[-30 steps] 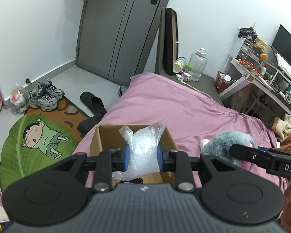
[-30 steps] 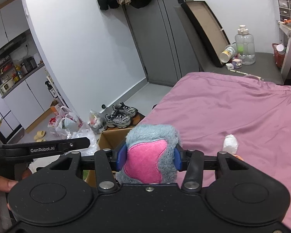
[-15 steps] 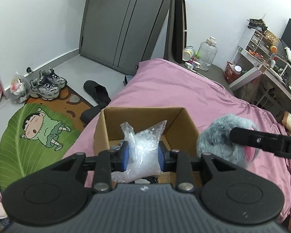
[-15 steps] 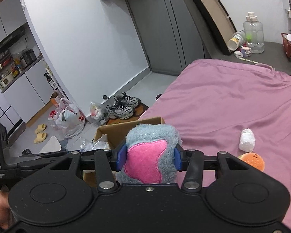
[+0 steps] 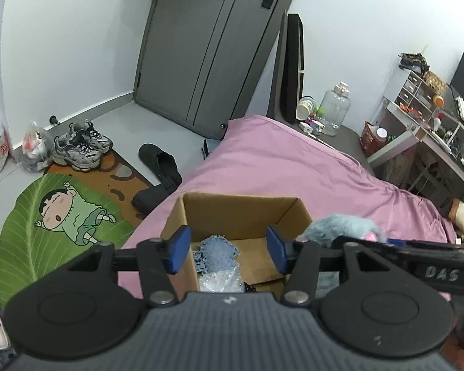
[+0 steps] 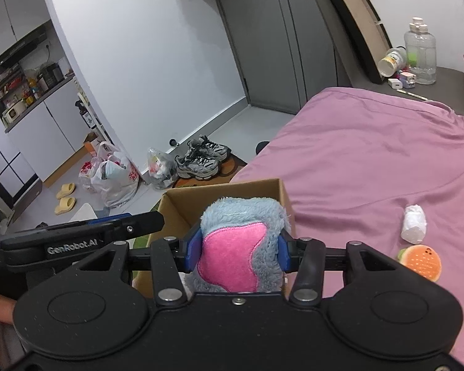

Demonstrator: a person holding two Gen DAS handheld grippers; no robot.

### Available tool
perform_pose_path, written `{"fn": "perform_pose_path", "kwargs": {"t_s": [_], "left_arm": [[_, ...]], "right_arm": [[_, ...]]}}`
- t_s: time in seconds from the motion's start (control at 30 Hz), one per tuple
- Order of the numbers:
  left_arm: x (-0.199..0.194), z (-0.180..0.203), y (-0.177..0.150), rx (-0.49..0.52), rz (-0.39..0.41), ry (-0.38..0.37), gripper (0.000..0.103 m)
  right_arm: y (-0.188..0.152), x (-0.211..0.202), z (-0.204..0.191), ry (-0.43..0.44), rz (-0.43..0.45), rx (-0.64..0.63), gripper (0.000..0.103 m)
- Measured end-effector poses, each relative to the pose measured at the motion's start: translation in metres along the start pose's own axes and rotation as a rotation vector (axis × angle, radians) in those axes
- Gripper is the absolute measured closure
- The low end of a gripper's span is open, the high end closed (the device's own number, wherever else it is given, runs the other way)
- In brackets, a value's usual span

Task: Organize soft objects
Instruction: 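Open the left tool releasing the bag while the right tool drops the grey plush into the box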

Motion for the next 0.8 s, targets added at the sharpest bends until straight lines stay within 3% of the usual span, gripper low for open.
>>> {"fn": "perform_pose_path", "kwargs": {"t_s": [0.33,0.43,0.53,0.6,0.7,0.8], "left_arm": [[-0.026,-0.014,-0.008,-0.041,0.001,0.039,0.049],[-0.032,-0.020,-0.009,-0.032,0.012,0.089,0.042],[-0.037,-0.025,-0.010,-0.031,0.032,0.143,0.037],[-0.039,-0.027,-0.010,-0.028,0.041,0.180,0.034],[-0.043,-0.028,-0.011,-0.027,0.065,0.208,0.027],[-0.045,-0.026,-0.011,-0.014,0.084,0.190,0.017]], "right_arm": [[0.005,0.024,-0.017,-0.022,0.015,-0.054,0.055],[0.007,0.029,-0.021,-0.030,0.023,-0.069,0.054],[0.009,0.029,-0.025,-0.041,0.052,-0.092,0.046],[0.010,0.028,-0.026,-0.054,0.055,-0.111,0.023],[0.009,0.019,-0.027,-0.045,0.070,-0.115,0.012],[0.007,0.010,-0.026,-0.052,0.070,-0.111,0.007]]}}
Point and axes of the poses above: each gripper's, at about its wrist camera, not at the fingertips, and x roughly the way its jaws point, z to its right, y to its top, the point moved 4 cm from there along x, roughly the way its jaws point, and after that the axes turned 14 degrees about x, right-handed, at the moved point
